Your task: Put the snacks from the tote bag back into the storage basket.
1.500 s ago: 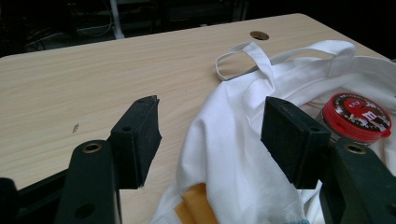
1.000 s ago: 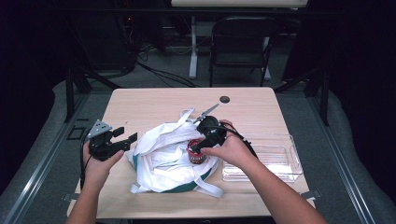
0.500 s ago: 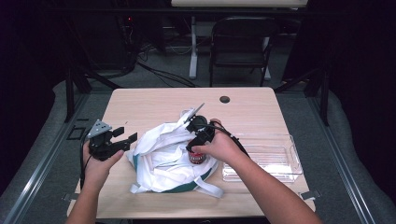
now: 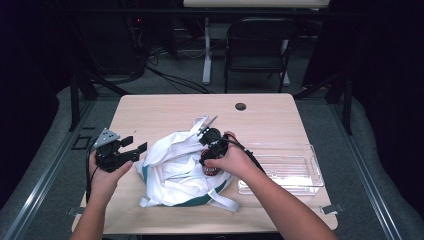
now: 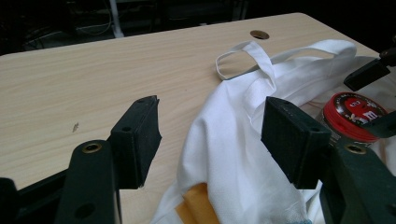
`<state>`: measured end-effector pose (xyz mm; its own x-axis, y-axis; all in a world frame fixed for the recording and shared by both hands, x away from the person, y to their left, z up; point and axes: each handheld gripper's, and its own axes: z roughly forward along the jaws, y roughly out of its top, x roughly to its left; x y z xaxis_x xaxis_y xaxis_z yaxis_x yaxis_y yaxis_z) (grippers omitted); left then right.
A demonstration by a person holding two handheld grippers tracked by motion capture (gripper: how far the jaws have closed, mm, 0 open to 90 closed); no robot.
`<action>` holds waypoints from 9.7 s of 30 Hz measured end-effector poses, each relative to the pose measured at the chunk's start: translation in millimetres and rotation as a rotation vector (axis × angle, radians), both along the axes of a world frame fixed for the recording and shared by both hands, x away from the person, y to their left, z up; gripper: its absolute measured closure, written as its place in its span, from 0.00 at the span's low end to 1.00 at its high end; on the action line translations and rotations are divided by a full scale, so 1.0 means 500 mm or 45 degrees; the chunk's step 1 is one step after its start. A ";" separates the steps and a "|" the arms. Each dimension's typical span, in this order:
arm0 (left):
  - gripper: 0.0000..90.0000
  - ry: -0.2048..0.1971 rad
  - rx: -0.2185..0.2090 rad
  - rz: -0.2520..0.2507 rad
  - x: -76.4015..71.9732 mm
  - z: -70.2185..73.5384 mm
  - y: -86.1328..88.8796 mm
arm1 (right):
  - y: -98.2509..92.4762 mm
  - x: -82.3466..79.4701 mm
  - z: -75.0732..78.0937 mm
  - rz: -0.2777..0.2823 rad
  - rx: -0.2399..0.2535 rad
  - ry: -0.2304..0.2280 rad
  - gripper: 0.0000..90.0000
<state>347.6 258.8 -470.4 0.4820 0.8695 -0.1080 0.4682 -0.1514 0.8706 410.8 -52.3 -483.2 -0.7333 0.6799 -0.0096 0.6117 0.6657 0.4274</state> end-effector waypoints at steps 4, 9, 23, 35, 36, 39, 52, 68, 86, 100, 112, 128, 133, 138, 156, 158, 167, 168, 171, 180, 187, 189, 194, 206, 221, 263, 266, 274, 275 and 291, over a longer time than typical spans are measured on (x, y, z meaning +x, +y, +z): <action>0.41 0.001 0.000 0.000 0.001 -0.001 0.000 | 0.001 0.003 -0.010 -0.006 0.003 0.014 0.23; 0.41 0.003 -0.002 0.001 0.001 0.000 0.001 | 0.001 0.006 -0.022 -0.006 -0.013 0.034 0.23; 0.41 -0.001 -0.002 0.002 0.001 -0.001 0.001 | 0.008 0.010 -0.038 -0.008 -0.023 0.059 0.27; 0.41 -0.001 0.000 0.001 0.002 -0.001 0.000 | 0.014 0.016 -0.047 0.005 -0.068 0.092 0.27; 0.41 -0.001 0.000 0.000 0.002 -0.001 0.000 | 0.014 0.018 -0.045 0.018 -0.089 0.097 0.27; 0.41 -0.001 0.001 0.000 0.002 -0.001 0.000 | 0.017 0.019 -0.050 0.008 -0.086 0.099 0.27; 0.41 0.004 0.001 0.003 0.002 -0.002 0.001 | 0.022 0.021 -0.050 0.012 -0.122 0.108 0.28; 0.41 0.005 -0.002 0.006 0.002 -0.002 0.002 | 0.021 0.018 -0.047 0.008 -0.112 0.104 0.28; 0.41 0.003 -0.005 0.007 0.003 -0.002 0.002 | 0.030 -0.002 -0.009 0.037 -0.110 0.073 0.28; 0.41 0.001 -0.004 0.006 0.002 -0.001 0.004 | 0.051 -0.019 0.044 0.082 -0.126 0.041 0.28; 0.41 -0.004 -0.006 0.007 0.002 0.000 0.005 | 0.059 -0.025 0.091 0.090 -0.123 0.009 0.28; 0.41 -0.008 -0.011 0.011 0.001 0.001 0.006 | 0.043 -0.032 0.140 0.091 -0.113 -0.004 0.28; 0.41 -0.008 -0.010 0.010 0.001 0.001 0.006 | 0.037 -0.036 0.147 0.089 -0.111 0.000 0.28; 0.41 -0.007 -0.008 0.012 0.001 0.001 0.006 | 0.024 -0.038 0.157 0.087 -0.116 -0.008 0.28; 0.41 -0.004 -0.003 0.010 0.000 0.001 0.004 | -0.056 -0.046 0.194 0.021 -0.122 -0.026 0.28; 0.41 -0.005 -0.003 0.012 0.000 0.001 0.005 | -0.064 -0.047 0.199 0.013 -0.123 -0.022 0.28; 0.41 -0.004 -0.003 0.010 0.000 0.001 0.005 | -0.089 -0.056 0.212 -0.008 -0.103 -0.025 0.28; 0.41 -0.005 -0.003 0.012 0.000 0.001 0.005 | -0.090 -0.057 0.212 -0.010 -0.102 -0.027 0.28; 0.41 -0.003 -0.002 0.011 0.000 0.001 0.005 | -0.093 -0.062 0.213 -0.009 -0.112 -0.026 0.28; 0.41 -0.001 0.001 0.011 0.000 0.001 0.004 | -0.101 -0.068 0.218 -0.006 -0.109 -0.020 0.28; 0.41 -0.005 -0.007 0.011 0.000 0.001 0.004 | -0.107 -0.073 0.216 -0.025 -0.112 -0.029 0.28; 0.41 -0.001 0.000 0.010 0.000 0.001 0.004 | -0.111 -0.072 0.216 -0.019 -0.135 -0.021 0.28; 0.41 -0.006 -0.005 0.013 0.000 0.001 0.005 | -0.121 -0.072 0.210 -0.035 -0.140 -0.015 0.28; 0.41 -0.002 -0.007 0.017 0.000 0.000 0.006 | -0.165 -0.070 0.200 -0.082 -0.160 -0.003 0.28; 0.41 0.002 -0.001 0.014 0.000 -0.001 0.005 | -0.213 -0.072 0.176 -0.150 -0.145 0.018 0.28; 0.41 0.005 0.000 0.017 0.001 -0.003 0.004 | -0.241 -0.063 0.068 -0.189 -0.150 0.061 0.28; 0.41 0.005 -0.001 0.018 0.001 -0.003 0.004 | -0.241 -0.063 0.059 -0.197 -0.138 0.054 0.28; 0.41 0.002 0.001 0.019 0.001 -0.003 0.005 | -0.243 -0.059 0.041 -0.194 -0.143 0.062 0.28; 0.41 0.002 0.001 0.019 0.001 -0.003 0.005 | -0.244 -0.059 0.039 -0.194 -0.140 0.070 0.28; 0.41 0.006 0.003 0.017 0.001 -0.004 0.004 | -0.252 -0.054 0.014 -0.191 -0.129 0.068 0.28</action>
<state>348.2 260.9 -472.2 0.4696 0.8762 -0.1082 0.4744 -0.1471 0.8679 383.8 -178.1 -476.4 -0.6251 0.7791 -0.0472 0.7273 0.6034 0.3271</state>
